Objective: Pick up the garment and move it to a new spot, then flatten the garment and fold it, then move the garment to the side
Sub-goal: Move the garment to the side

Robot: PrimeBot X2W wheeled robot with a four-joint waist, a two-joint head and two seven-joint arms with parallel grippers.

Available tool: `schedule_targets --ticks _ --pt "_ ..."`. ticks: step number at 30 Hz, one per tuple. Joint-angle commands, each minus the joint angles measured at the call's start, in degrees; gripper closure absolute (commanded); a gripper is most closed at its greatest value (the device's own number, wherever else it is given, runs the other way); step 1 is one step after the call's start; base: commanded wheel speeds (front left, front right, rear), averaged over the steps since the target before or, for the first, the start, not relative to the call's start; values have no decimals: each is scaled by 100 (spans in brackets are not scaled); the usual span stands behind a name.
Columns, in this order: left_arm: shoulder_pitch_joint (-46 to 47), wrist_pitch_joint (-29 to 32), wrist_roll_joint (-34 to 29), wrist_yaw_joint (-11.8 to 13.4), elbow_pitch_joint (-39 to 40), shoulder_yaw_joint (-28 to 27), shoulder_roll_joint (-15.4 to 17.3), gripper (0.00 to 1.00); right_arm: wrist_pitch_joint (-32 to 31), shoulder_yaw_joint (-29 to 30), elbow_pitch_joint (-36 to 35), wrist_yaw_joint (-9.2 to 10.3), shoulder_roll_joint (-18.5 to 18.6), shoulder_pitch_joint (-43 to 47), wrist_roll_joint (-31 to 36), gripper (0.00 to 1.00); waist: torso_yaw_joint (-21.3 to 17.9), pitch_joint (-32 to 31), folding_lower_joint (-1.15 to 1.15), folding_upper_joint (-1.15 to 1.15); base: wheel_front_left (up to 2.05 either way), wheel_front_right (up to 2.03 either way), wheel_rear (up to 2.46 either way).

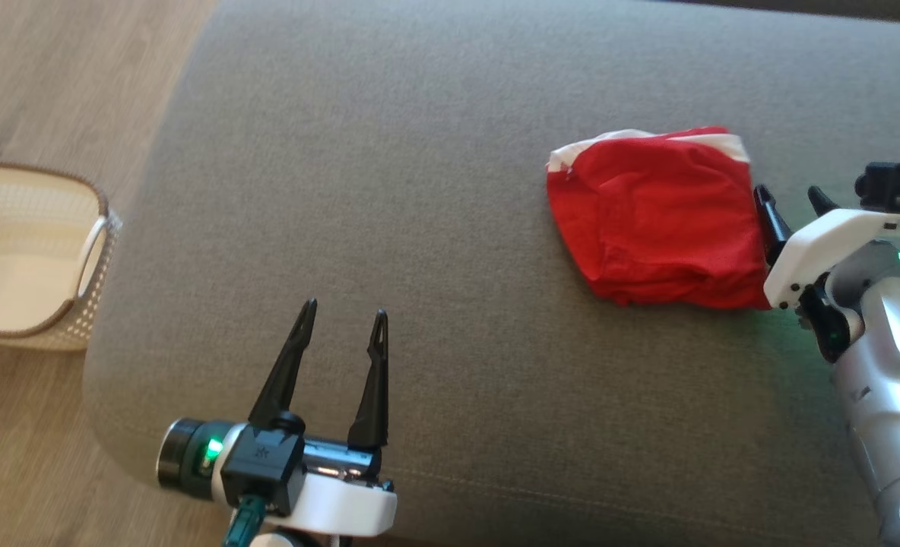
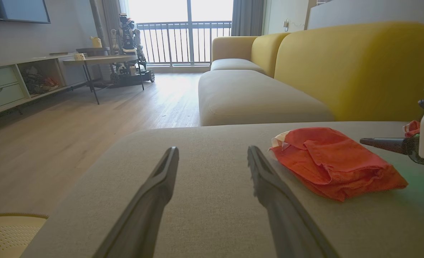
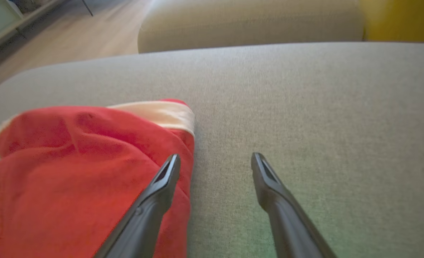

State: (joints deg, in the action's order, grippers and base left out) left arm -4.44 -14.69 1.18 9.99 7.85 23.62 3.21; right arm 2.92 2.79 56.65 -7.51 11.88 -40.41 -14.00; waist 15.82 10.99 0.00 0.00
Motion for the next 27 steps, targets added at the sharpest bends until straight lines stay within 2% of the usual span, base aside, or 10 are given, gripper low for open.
schedule_targets --ticks 1,8,10,11,15,19,21,22,27 --pt "202 -30 16 -14 228 -145 -31 0 -40 -168 -32 2 -3 -125 39 0 127 143 0 0 0 0 0" --pt "254 -31 66 15 142 -66 -33 0 -175 -607 780 2 -210 -193 -129 0 171 82 0 0 0 0 0" --pt "255 -31 55 18 135 -70 -33 0 -144 -727 914 2 -254 -159 -182 21 137 33 0 0 0 0 0" --pt "254 -31 48 18 135 -74 -33 0 -107 -791 964 2 -252 -157 -184 100 106 15 0 0 0 0 0" --pt "227 -31 36 5 137 -100 -33 0 128 -980 1081 2 -149 -236 -165 100 -92 -67 0 0 0 0 0" --pt "167 -31 42 -4 159 -88 -33 0 345 -1154 1089 2 167 -419 -104 100 -370 -130 0 0 0 0 0" --pt "144 -31 38 -12 172 -82 -33 0 405 -1202 1088 2 385 -559 -89 100 -544 -124 0 0 0 0 0" --pt "157 -31 27 -34 195 -73 -33 0 428 -1222 1105 2 650 -729 -57 100 -697 -67 0 0 0 0 0" --pt "316 -31 3 -81 247 -82 -33 0 547 -1118 1197 2 1332 -1190 72 100 -948 181 0 0 0 0 0"
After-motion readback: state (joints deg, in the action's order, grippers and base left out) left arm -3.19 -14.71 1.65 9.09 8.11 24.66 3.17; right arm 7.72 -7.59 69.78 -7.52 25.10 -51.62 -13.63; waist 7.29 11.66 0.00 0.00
